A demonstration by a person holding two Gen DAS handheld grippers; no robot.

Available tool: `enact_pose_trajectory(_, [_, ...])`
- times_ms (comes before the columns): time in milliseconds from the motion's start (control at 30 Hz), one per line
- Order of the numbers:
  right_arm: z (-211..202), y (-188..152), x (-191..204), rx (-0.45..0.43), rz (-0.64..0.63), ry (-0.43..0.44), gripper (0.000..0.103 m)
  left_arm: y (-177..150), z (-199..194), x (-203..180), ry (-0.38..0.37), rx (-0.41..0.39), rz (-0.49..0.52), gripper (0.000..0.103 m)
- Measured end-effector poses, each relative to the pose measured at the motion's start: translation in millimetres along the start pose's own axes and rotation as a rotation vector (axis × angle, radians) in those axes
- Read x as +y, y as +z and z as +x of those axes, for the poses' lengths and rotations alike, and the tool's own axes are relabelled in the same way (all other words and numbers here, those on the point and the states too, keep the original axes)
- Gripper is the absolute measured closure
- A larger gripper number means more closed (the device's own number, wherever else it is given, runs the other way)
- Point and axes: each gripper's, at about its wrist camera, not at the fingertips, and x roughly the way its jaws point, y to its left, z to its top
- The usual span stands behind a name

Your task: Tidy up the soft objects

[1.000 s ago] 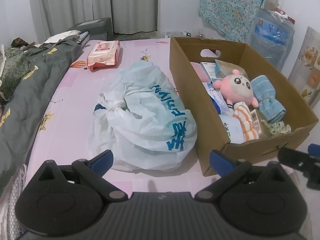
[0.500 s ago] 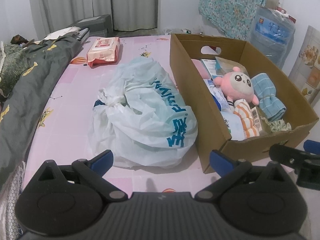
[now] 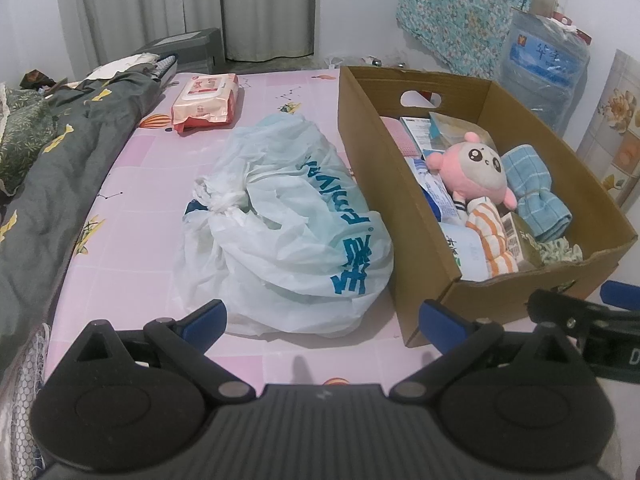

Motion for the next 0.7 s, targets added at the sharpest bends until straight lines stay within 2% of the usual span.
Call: enact_pose_trajectory(700, [1.7,-3.0,-0.3,0.007,-0.003,-0.004,0.001,-0.3,-0.2,-0.4,-0.001,0.001,0.0,0.0])
